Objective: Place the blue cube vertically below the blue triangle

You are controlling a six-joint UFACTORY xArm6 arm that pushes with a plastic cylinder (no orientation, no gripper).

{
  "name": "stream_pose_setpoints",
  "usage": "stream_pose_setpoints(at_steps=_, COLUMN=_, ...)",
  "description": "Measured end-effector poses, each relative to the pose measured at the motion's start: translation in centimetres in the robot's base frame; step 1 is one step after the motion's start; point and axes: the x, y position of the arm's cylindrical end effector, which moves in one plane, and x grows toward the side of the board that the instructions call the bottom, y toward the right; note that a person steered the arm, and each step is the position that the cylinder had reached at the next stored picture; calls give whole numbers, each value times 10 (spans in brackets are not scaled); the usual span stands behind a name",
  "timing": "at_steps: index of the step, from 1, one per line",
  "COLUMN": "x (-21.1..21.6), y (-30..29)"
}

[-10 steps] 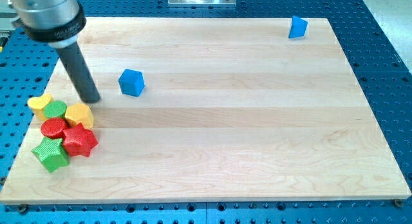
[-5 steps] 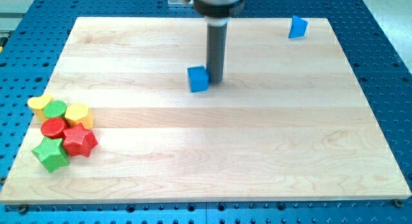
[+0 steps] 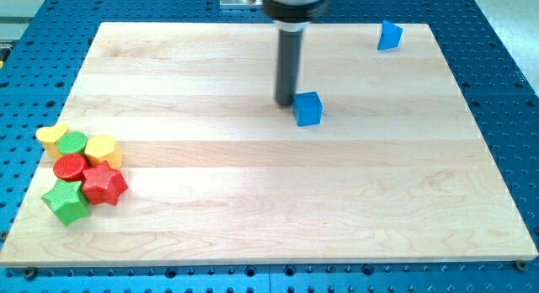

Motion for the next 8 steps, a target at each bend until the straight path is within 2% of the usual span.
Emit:
stream_pose_setpoints(at_steps=1, x=46, y=-8)
stream_pose_setpoints(at_steps=2, x=29, y=70)
stream_pose_setpoints(at_steps=3, x=-39, y=129)
stream_pose_setpoints(at_steps=4, x=-97, y=159)
stream_pose_setpoints(at_steps=5, x=-88, y=149)
stream_pose_setpoints(at_steps=6, x=-61, y=143)
stream_pose_setpoints(at_steps=8, x=-43, y=203)
